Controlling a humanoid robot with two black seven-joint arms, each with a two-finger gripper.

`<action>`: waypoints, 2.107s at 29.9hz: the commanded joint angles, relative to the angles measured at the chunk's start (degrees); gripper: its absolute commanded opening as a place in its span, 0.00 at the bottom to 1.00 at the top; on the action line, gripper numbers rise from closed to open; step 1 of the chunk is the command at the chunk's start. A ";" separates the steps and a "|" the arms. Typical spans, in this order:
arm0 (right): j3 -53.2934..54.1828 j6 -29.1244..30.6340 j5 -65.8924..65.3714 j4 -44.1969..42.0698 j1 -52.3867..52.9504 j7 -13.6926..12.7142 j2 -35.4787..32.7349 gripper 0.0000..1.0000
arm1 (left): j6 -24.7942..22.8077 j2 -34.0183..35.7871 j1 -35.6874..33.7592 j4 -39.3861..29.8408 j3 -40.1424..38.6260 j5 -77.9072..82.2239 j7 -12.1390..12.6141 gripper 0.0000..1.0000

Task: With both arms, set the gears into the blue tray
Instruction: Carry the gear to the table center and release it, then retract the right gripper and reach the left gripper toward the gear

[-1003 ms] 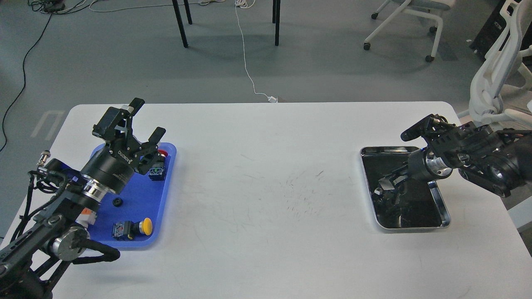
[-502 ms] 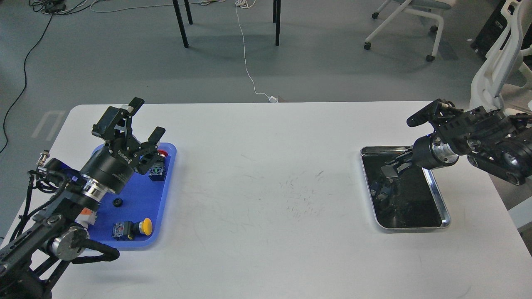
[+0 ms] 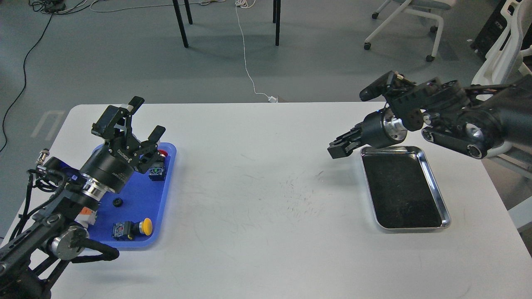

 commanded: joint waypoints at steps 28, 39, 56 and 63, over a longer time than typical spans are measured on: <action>-4.18 -8.51 3.96 -6.38 -11.50 0.01 12.28 0.27 | -0.07 0.68 1.77 -0.09 -0.84 0.09 0.17 0.98; -2.34 -9.04 7.64 -6.38 -10.97 0.01 12.28 0.91 | -0.07 0.86 1.77 -0.09 -0.75 0.09 -0.27 0.98; 26.11 -8.86 32.49 13.48 -15.25 0.01 -18.11 0.97 | -0.95 7.27 -1.56 -0.70 0.12 2.18 -4.01 0.98; 50.45 -8.25 51.31 14.10 -38.62 0.01 -23.14 0.97 | -2.71 7.54 -9.82 -1.85 5.91 29.12 -4.01 0.98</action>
